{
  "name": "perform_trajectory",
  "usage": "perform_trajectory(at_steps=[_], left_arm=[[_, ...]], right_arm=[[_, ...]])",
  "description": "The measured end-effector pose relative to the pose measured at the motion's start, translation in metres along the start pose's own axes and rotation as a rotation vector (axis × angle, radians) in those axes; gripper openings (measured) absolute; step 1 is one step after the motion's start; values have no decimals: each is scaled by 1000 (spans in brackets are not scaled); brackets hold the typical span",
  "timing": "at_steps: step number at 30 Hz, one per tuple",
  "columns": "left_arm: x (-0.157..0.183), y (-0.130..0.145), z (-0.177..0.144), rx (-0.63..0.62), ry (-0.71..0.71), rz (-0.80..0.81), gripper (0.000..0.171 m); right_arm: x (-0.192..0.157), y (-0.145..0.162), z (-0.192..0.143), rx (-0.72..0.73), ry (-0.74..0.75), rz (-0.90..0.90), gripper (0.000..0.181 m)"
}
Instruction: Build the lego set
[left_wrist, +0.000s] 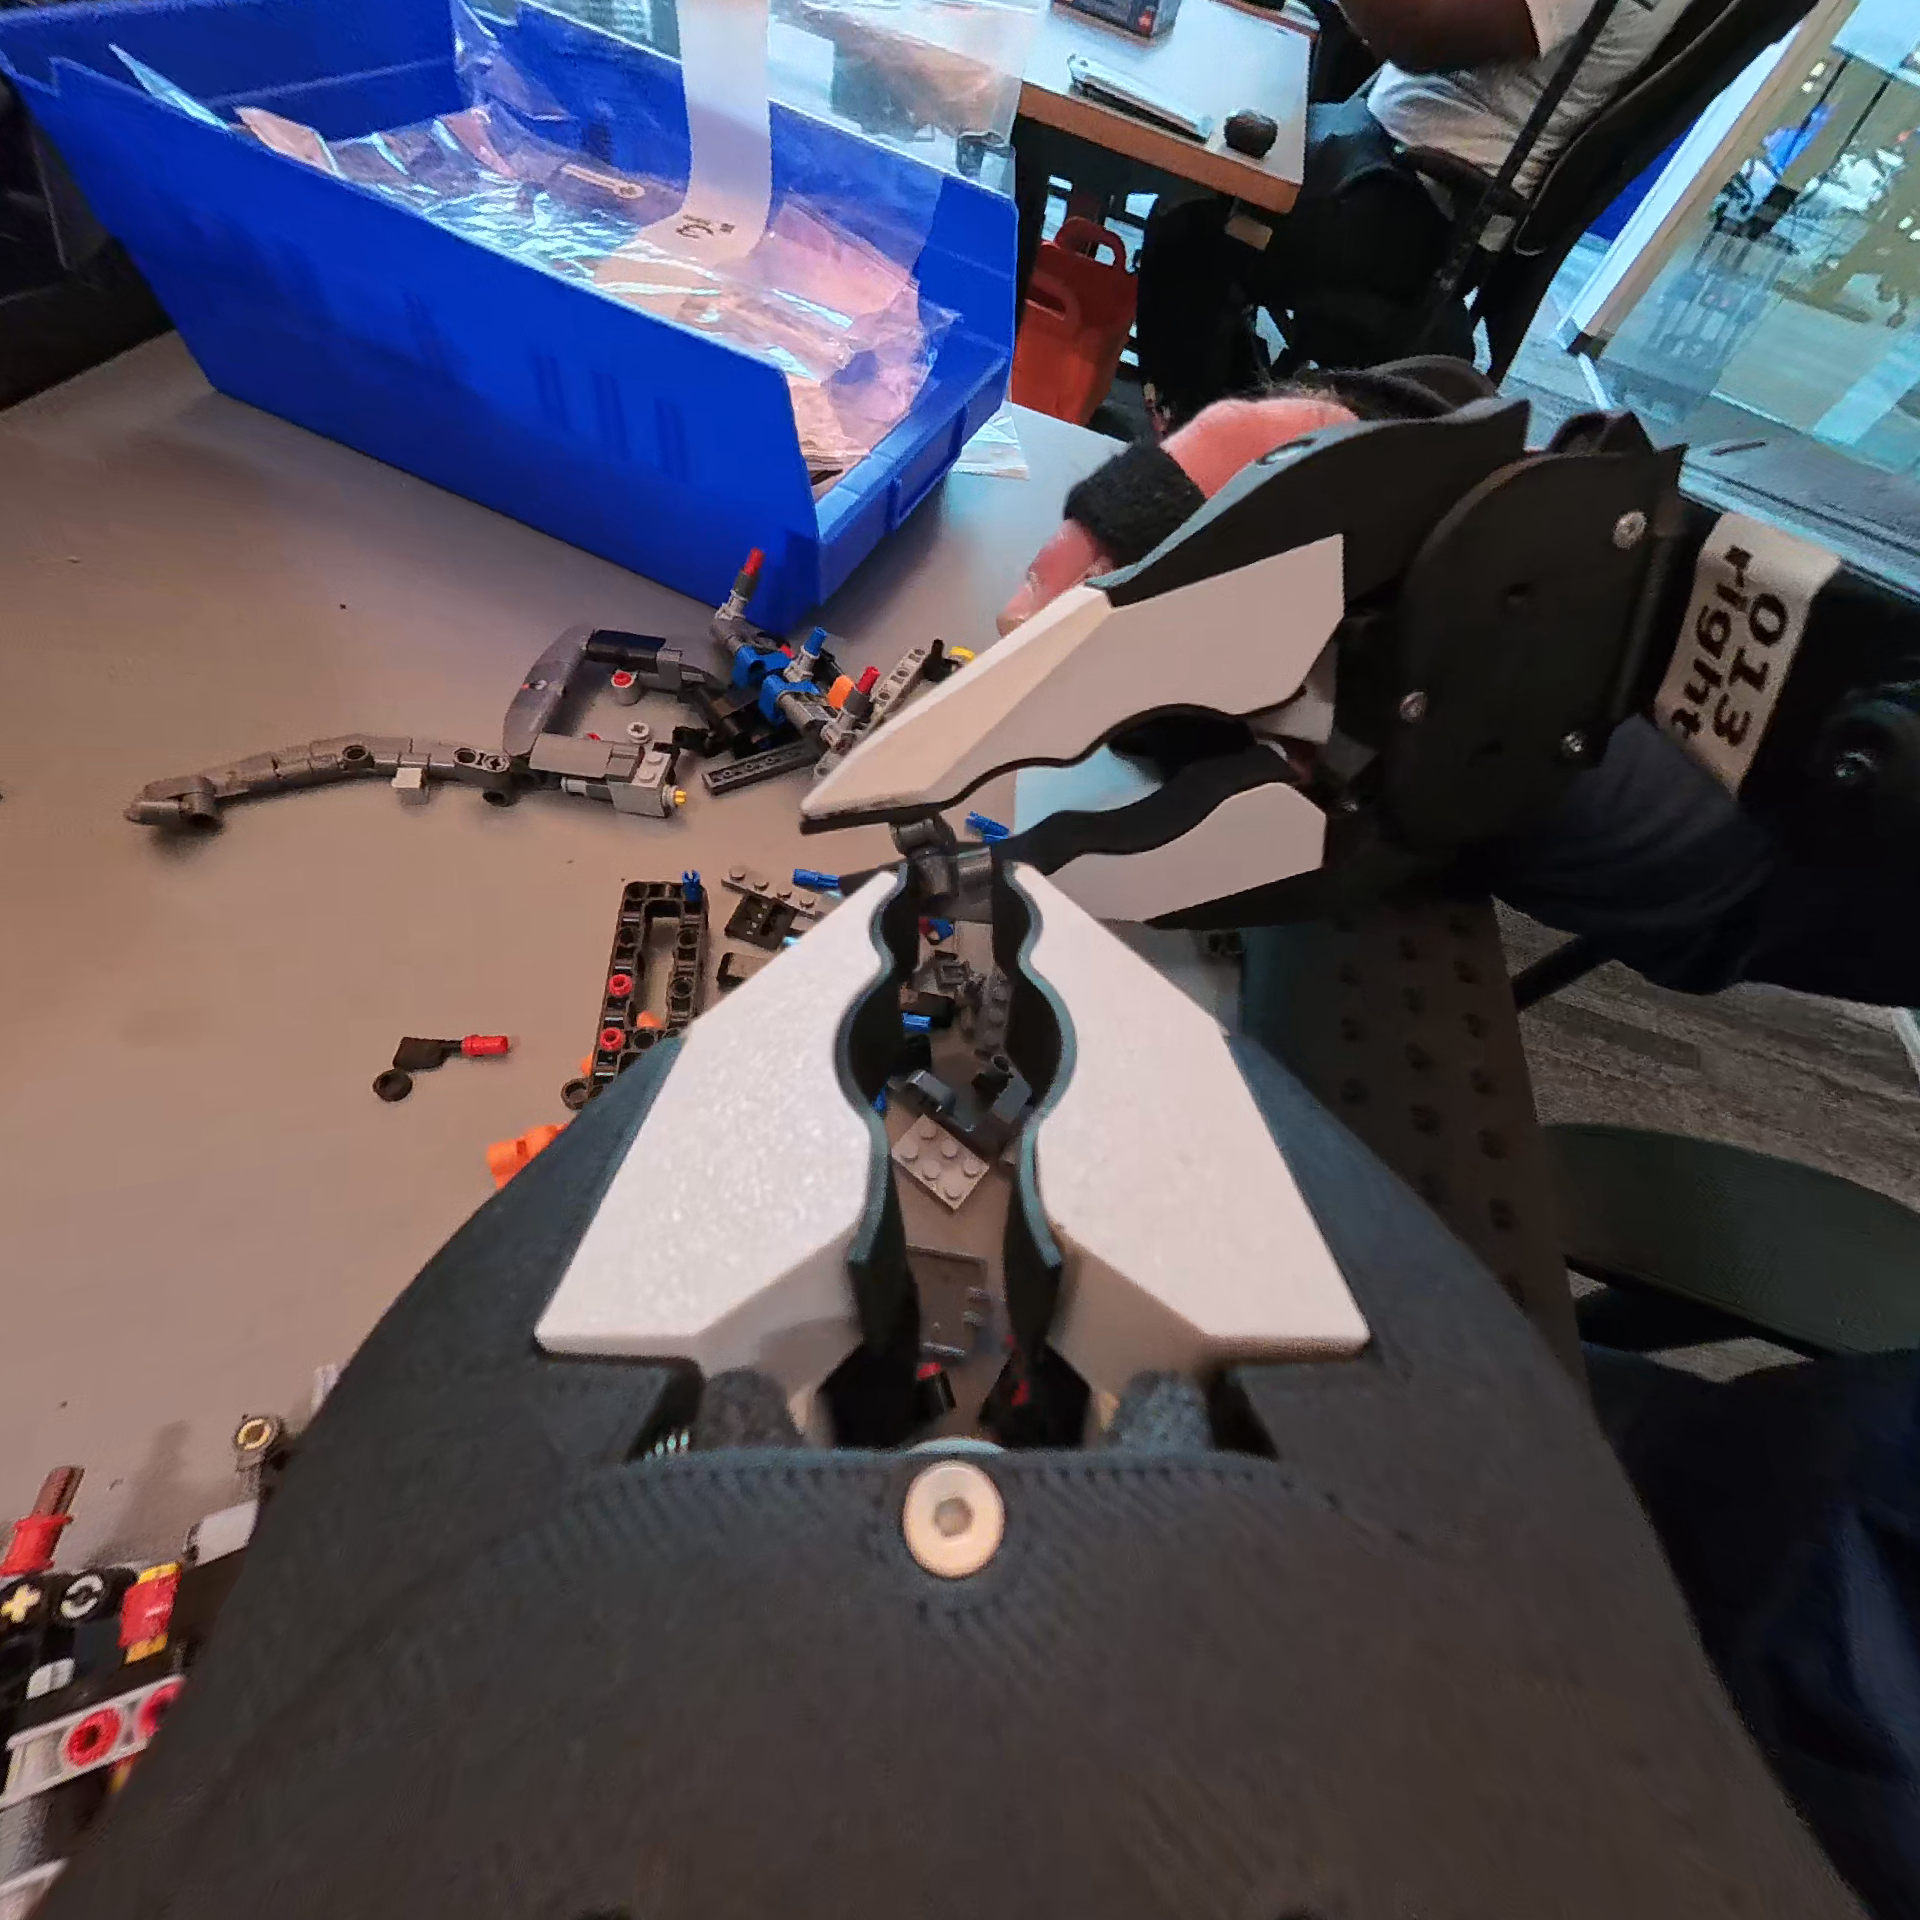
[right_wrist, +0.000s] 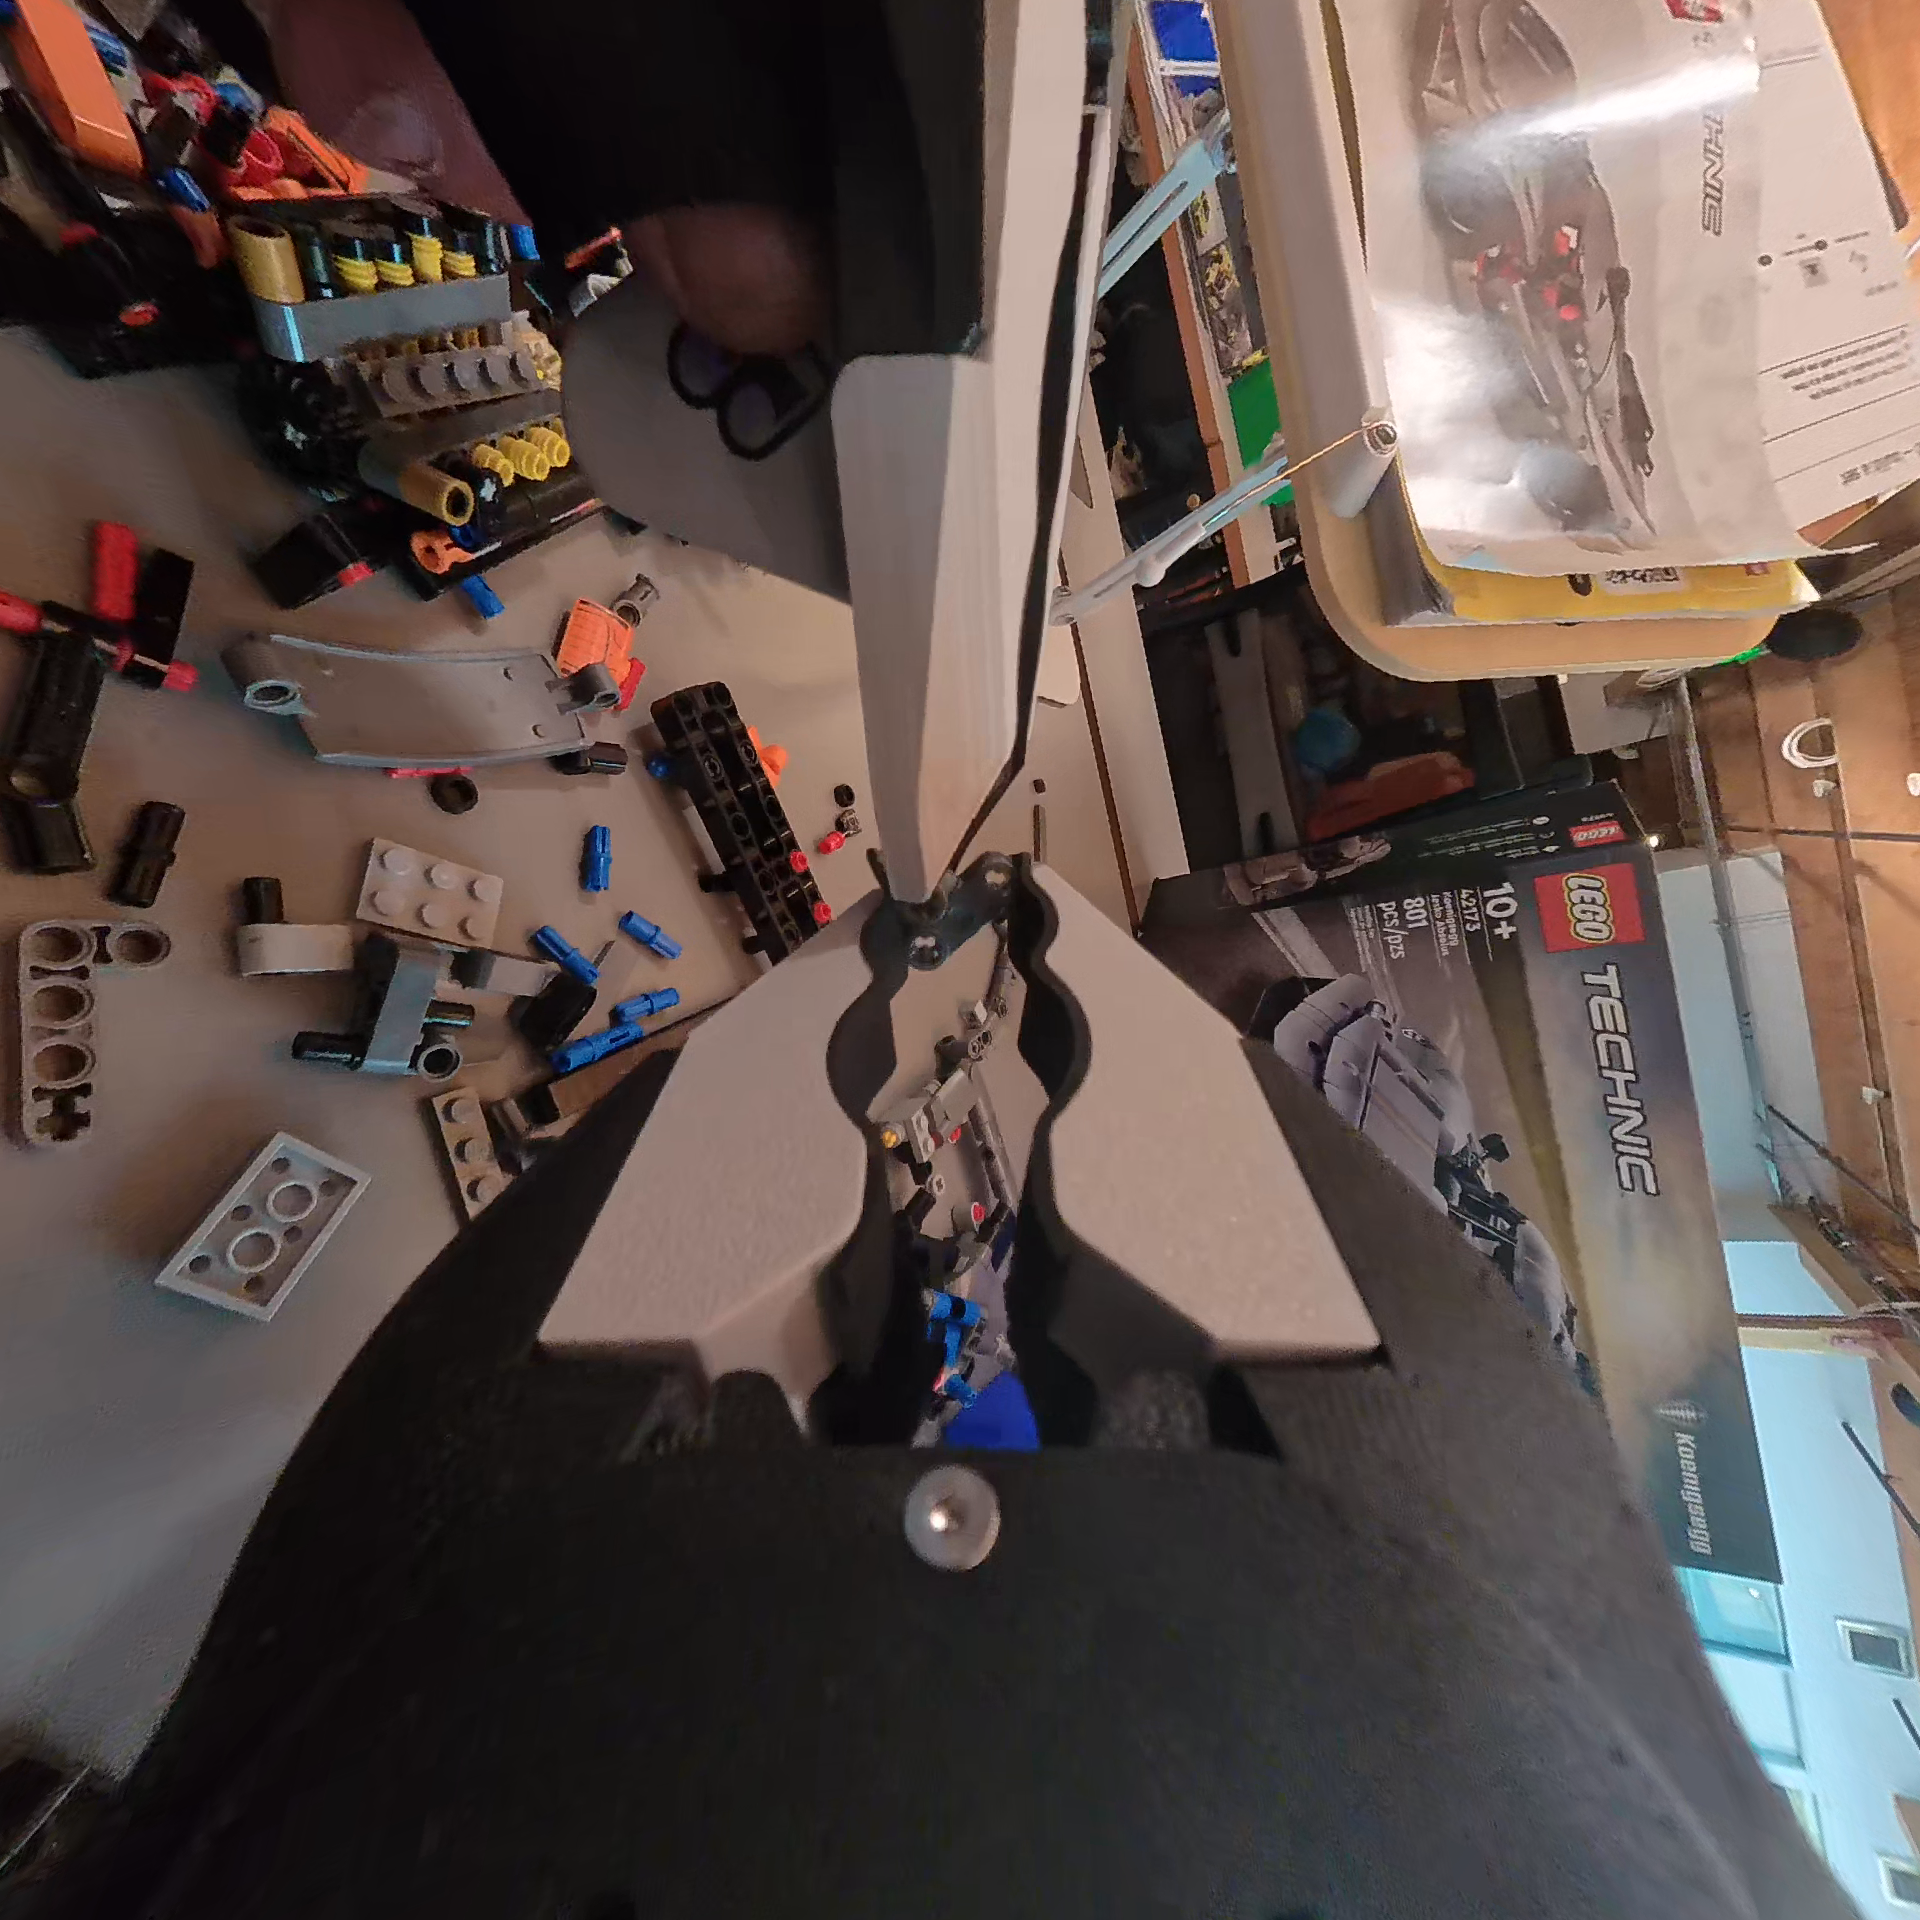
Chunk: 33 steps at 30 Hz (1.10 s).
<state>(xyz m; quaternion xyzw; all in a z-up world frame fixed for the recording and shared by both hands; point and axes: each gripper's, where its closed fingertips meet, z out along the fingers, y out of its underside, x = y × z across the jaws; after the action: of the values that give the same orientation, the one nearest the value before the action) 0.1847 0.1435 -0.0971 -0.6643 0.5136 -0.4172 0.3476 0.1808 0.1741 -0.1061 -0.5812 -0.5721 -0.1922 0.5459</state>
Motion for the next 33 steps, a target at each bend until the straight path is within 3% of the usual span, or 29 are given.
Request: perform_trajectory(at_steps=[1, 3, 4, 6, 9, 10, 12, 17, 19, 23, 33], left_arm=[[0, -5, -6, 28, 14, 5, 0], [-16, -10, -28, 56, -15, 8, 0], [-18, -4, -33, 25, 12, 10, 0], [-14, 10, -26, -21, 80, -26, 0], [2, 2, -13, 13, 118, 28, 0], [3, -1, -9, 18, 96, 42, 15], [9, -5, -2, 27, 112, 12, 22], [2, -12, -1, 84, 113, -81, 14], [0, -12, 0, 97, 113, -112, 20], [-2, -13, 2, 99, 73, -97, 23], [-4, -13, 4, 89, 13, -31, 13]], right_arm=[[1, 3, 0, -17, 4, -2, 15], [3, 23, 2, -80, 3, 5, 12], [6, 21, -2, -33, -8, 59, 8], [12, 1, -13, 74, -15, 138, 8], [3, 3, -6, 21, -4, 35, 10], [4, 4, -6, 23, 1, 40, 10], [5, 9, -3, 6, -1, 51, 10], [7, 6, -2, -35, 56, -3, 10], [9, 7, -1, -49, 79, -17, 10], [12, 4, -2, -59, 114, -33, 10], [12, -2, -4, -16, 100, -2, 7]])
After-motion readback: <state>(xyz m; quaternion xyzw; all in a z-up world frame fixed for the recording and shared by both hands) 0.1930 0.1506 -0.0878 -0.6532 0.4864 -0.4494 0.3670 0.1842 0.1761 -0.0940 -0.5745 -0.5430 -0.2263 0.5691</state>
